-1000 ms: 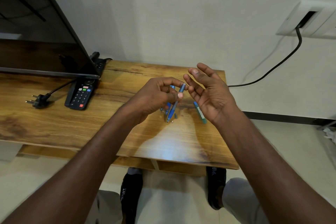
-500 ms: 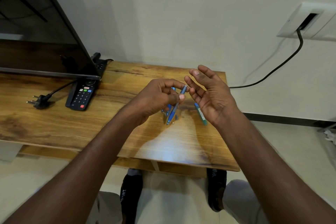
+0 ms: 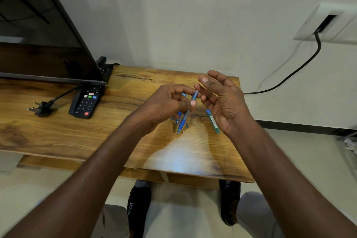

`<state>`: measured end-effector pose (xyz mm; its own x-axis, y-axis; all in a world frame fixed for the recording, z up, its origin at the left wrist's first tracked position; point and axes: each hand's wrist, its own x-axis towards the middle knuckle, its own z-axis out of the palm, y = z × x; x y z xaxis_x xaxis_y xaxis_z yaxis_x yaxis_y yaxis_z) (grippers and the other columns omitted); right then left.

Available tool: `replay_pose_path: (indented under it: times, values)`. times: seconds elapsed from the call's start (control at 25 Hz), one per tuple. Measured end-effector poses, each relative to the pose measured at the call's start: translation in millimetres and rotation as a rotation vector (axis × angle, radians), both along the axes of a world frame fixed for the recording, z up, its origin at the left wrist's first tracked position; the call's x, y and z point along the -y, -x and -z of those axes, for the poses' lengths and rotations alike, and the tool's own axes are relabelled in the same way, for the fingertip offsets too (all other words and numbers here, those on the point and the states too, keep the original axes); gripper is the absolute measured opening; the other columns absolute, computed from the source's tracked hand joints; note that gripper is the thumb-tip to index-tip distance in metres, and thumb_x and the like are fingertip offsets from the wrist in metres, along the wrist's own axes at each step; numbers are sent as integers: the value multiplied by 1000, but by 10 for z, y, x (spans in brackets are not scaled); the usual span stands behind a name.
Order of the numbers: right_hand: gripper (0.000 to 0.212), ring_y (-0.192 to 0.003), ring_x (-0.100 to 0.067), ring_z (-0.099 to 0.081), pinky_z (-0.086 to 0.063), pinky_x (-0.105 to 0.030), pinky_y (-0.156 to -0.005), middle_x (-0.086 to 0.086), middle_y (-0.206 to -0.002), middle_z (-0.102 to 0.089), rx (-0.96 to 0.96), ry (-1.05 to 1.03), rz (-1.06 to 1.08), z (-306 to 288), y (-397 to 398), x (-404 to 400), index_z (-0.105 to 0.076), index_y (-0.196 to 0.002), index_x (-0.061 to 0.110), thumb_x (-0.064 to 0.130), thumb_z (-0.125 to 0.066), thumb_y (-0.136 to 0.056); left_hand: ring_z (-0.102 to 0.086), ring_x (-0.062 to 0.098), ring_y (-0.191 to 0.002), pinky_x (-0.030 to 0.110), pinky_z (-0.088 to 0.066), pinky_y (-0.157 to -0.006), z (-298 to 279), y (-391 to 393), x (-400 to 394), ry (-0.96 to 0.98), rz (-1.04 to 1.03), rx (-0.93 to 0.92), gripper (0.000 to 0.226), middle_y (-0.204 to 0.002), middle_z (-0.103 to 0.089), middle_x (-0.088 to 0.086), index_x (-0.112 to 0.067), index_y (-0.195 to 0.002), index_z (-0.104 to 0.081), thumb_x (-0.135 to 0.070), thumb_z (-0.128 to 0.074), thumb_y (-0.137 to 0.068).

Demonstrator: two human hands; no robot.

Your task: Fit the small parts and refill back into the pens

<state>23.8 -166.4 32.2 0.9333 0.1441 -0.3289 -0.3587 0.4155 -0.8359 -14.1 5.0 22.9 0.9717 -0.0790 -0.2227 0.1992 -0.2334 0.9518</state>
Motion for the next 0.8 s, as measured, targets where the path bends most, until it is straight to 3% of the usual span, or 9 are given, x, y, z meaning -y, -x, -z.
replay_pose_path:
  times: [0.24,0.4,0.8]
  values:
    - [30,-99,-21,-74,-53,-33,-78,-9,-114,-80,90,186,-24,13,22,-25,-73,-116,17,9,-81,-89,-73,9,-78,23,-55,-63,10,-6,-7,3,-18,-17,22,-92,-80,8,-21,-119,-75,-16,-73,-97]
    - [29,-105,-27,-76,-51,-36,-78,-4,-105,-82,151,278,-23,30,24,-35,-73,-117,14,11,-81,-89,-74,10,-78,23,-56,-63,12,-11,-5,15,-39,-14,20,-95,-81,11,-17,-117,-75,-16,-74,-97]
    - [25,-91,-13,-76,-52,-33,-73,-2,-97,-82,242,375,-44,41,24,-43,-76,-112,15,10,-82,-89,-75,13,-80,24,-58,-65,5,-4,-22,16,-54,9,18,-97,-80,14,-13,-115,-75,-15,-74,-97]
